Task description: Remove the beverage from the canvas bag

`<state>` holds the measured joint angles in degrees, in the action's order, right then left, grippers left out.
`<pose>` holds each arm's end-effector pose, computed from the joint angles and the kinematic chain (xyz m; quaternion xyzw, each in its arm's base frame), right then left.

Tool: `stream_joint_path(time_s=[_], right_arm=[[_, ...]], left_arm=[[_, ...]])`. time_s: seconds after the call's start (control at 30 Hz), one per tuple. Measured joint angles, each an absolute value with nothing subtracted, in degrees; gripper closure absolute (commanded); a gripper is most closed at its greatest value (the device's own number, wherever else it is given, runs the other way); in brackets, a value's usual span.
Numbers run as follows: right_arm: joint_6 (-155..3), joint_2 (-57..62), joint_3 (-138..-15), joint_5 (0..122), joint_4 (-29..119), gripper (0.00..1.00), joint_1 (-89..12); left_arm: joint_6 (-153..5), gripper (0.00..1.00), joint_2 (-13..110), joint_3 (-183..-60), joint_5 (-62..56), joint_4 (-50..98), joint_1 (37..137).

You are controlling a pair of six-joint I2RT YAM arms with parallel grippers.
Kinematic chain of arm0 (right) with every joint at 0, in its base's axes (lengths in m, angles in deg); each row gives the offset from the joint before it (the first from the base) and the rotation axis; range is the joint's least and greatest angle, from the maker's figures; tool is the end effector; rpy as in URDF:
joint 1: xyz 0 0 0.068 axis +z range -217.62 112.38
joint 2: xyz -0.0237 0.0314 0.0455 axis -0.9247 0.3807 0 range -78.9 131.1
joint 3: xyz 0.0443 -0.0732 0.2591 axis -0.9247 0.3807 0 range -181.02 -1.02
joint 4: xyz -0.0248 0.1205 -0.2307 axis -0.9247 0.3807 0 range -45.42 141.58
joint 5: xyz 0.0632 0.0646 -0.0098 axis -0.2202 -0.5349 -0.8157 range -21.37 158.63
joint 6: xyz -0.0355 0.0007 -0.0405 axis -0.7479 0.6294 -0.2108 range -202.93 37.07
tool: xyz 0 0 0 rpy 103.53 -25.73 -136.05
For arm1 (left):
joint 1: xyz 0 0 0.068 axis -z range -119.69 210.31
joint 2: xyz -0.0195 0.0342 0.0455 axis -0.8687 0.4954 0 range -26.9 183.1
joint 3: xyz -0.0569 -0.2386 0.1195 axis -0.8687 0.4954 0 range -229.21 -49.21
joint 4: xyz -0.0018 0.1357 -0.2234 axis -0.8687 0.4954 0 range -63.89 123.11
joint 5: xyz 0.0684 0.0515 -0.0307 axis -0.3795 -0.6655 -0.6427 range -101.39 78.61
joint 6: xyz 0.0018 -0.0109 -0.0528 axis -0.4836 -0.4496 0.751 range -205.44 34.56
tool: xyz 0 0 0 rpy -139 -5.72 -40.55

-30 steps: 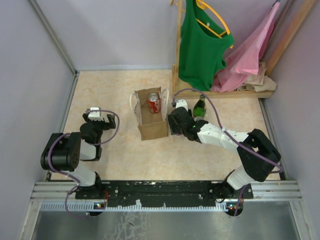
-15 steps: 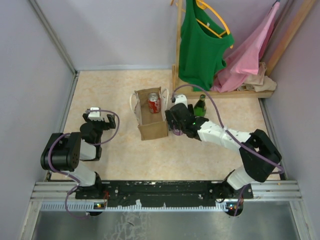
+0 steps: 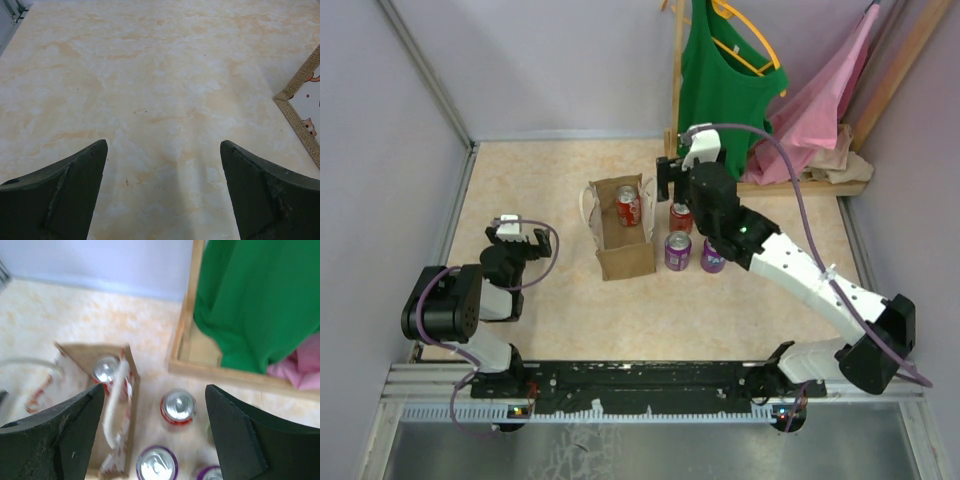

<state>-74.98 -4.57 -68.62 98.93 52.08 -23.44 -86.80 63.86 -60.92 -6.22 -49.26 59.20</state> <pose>0.2280 0.1966 0.3729 -0.0844 0.7739 0.0752 0.6231 0.2383 0.0015 0.1414 0.0324 0.7287 -0.0182 0.6839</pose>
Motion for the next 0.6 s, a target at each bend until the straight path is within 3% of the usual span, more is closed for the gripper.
stream_joint_path(time_s=[0.2, 0.6], right_arm=[[-79.2, -3.6, -77.0, 97.4, 48.7, 0.18, -20.2], [-79.6, 15.1, -86.7, 88.5, 52.4, 0.29, -16.0]], left_arm=[[-86.8, 0.00, 63.8, -60.9, -6.2, -49.3, 59.2], [-86.8, 0.00, 63.9, -60.9, -6.2, -49.3, 59.2]])
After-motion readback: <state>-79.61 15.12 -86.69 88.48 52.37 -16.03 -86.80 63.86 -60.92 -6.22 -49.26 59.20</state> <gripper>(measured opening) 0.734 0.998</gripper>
